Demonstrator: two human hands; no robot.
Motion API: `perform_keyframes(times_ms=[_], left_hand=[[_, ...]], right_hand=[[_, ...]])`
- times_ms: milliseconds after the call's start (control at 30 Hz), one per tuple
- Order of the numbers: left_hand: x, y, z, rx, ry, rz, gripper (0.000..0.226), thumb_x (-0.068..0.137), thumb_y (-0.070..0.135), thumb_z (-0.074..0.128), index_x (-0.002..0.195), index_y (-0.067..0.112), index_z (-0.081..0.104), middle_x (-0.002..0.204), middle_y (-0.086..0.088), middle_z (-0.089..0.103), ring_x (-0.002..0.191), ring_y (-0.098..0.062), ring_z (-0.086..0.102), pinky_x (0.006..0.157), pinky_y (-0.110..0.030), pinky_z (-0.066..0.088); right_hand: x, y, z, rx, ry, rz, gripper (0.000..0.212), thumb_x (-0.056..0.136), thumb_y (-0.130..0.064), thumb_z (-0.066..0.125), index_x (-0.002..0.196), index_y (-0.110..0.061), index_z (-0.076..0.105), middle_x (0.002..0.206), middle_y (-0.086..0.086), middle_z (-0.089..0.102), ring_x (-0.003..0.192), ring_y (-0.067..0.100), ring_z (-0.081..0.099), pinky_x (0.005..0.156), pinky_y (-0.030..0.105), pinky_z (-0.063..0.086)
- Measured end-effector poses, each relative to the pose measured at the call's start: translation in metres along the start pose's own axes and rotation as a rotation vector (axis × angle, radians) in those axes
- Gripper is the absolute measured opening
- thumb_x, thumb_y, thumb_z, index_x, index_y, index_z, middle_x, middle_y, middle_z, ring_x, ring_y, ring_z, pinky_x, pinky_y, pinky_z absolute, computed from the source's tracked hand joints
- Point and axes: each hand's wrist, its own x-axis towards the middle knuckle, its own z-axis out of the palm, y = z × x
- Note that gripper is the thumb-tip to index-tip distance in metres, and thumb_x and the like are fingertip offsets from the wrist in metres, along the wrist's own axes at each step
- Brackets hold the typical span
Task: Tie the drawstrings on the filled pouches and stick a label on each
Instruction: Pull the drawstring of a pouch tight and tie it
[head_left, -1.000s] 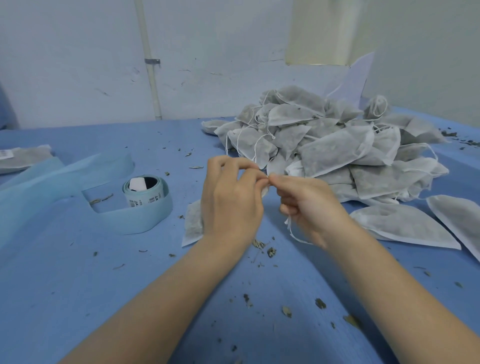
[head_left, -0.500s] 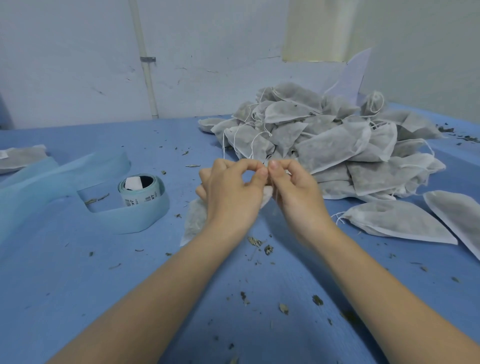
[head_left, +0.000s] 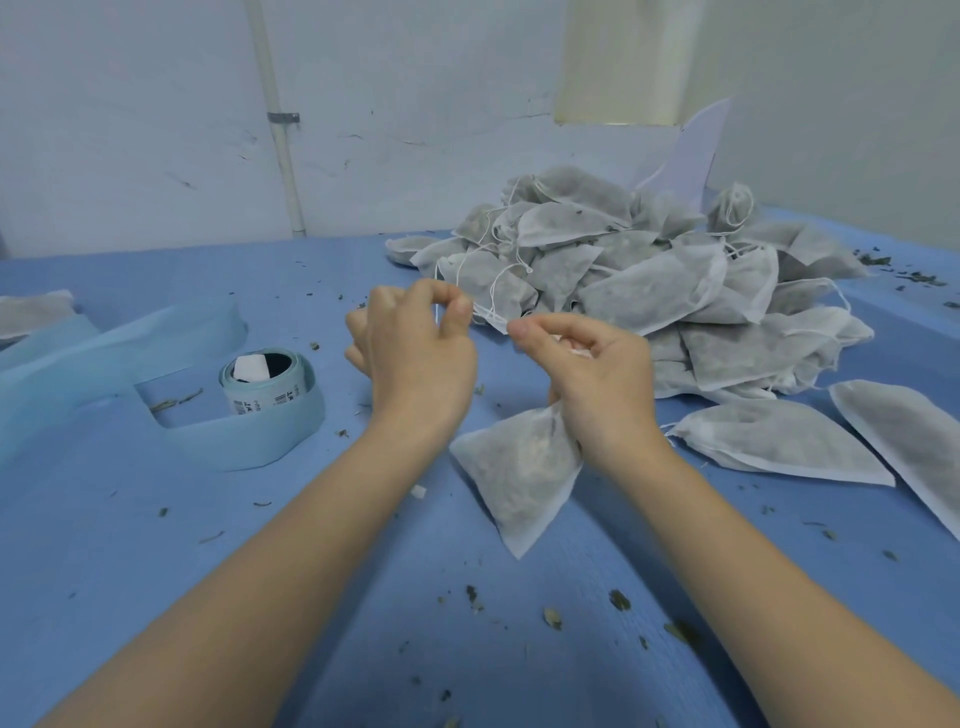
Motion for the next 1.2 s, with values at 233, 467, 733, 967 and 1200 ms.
perform_keyframes(times_ms=[233,467,733,967,1200], left_hand=[[-0.008,-0.012,0.0,-0.375,-0.252,-0.385,0.043,0.08,0.053,0.063,0.102,0.017,0.052,0.102,-0.005,0.057,0.09,-0.025,0.063,0.083,-0.033,0.05],[-0.019,-0.014,0.013,-0.981,-0.593,-0.708,0.025,0.083,0.014,0.065,0.1,-0.005,0.065,0.094,-0.017,0.069,0.08,-0.023,0.068,0.079,-0.035,0.057],[-0.015,-0.02,0.012,-1.034,-0.516,-0.694,0.03,0.093,0.034,0.054,0.093,0.009,0.069,0.099,-0.014,0.071,0.094,-0.031,0.068,0.069,-0.045,0.059],[-0.014,-0.015,0.001,-1.011,-0.542,-0.604,0.05,0.08,0.038,0.065,0.107,-0.004,0.064,0.104,-0.023,0.068,0.092,-0.033,0.069,0.077,-0.043,0.058],[-0.014,-0.031,-0.037,-0.678,-0.414,-0.288,0.03,0.095,0.019,0.051,0.098,-0.006,0.066,0.089,-0.022,0.071,0.08,-0.033,0.07,0.075,-0.034,0.058]], right_hand=[[0.011,-0.002,-0.012,0.366,0.41,0.26,0.006,0.076,-0.022,0.08,0.077,-0.021,0.074,0.039,-0.012,0.038,0.037,0.008,0.027,0.039,0.017,0.028],[0.011,0.003,-0.01,0.424,0.39,0.224,0.007,0.076,-0.022,0.08,0.072,-0.024,0.075,0.046,-0.016,0.049,0.037,0.006,0.033,0.04,0.018,0.034],[0.008,0.006,-0.013,0.15,-0.174,0.002,0.019,0.07,-0.009,0.079,0.06,-0.023,0.074,0.088,-0.006,0.068,0.085,0.001,0.062,0.077,0.016,0.048],[0.005,0.009,-0.018,0.004,-0.26,-0.041,0.016,0.077,-0.009,0.077,0.067,-0.021,0.073,0.099,-0.005,0.069,0.098,0.004,0.062,0.093,0.022,0.045],[-0.003,-0.001,0.015,0.041,-0.343,-0.009,0.013,0.083,-0.01,0.071,0.074,-0.019,0.071,0.097,-0.013,0.068,0.09,-0.003,0.062,0.077,0.009,0.044]])
